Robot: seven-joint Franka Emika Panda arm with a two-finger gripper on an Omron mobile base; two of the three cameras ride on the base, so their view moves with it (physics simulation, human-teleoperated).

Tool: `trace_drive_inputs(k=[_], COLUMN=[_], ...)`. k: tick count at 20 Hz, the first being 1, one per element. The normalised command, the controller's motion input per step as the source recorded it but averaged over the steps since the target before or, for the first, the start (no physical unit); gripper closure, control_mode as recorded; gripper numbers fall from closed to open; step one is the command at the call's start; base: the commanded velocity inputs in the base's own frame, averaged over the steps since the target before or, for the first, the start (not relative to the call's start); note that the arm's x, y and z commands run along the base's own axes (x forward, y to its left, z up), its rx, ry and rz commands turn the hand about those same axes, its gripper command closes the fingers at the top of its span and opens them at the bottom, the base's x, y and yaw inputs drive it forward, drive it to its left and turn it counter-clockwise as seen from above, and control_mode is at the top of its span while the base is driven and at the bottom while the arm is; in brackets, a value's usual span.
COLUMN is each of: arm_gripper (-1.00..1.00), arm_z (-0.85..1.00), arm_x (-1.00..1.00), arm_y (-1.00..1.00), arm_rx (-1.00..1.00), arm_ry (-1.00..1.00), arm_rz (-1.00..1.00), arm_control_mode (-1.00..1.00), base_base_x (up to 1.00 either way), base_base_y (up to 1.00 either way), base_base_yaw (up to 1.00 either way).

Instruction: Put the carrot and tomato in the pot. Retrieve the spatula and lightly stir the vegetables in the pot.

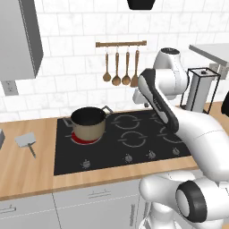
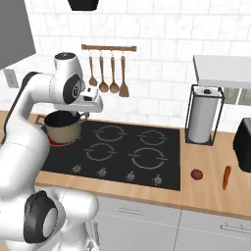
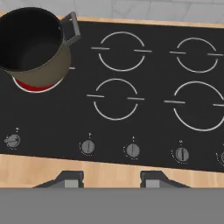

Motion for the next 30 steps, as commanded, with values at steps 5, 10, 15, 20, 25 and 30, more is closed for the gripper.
trace_drive_inputs(k=[5,10,15,20,25,30], arm_gripper=[-1.00,-1.00,-1.00,-1.00,-1.00,-1.00], arm_z=[-0.01,-0.14,-0.41,-0.49,-0.44,-0.40], arm_x=[-0.09,-0.10,-0.03,0.00,0.04,0.03], arm_y=[-0.28,-0.96,-1.00,-1.00,-1.00,-1.00], arm_rx=[0.00,0.00,0.00,0.00,0.00,0.00], arm_ry=[0.00,0.00,0.02,0.09,0.09,0.04], arm_rz=[-0.02,-0.06,-0.11,-0.14,-0.15,-0.13], arm_control_mode=[-1.00,-1.00,-1.00,-1.00,-1.00,-1.00], base_base_x=[0.00,0.00,0.00,0.00,0.00,0.00], base_base_y=[0.00,0.00,0.00,0.00,0.00,0.00], base_base_yaw=[0.00,0.00,0.00,0.00,0.00,0.00])
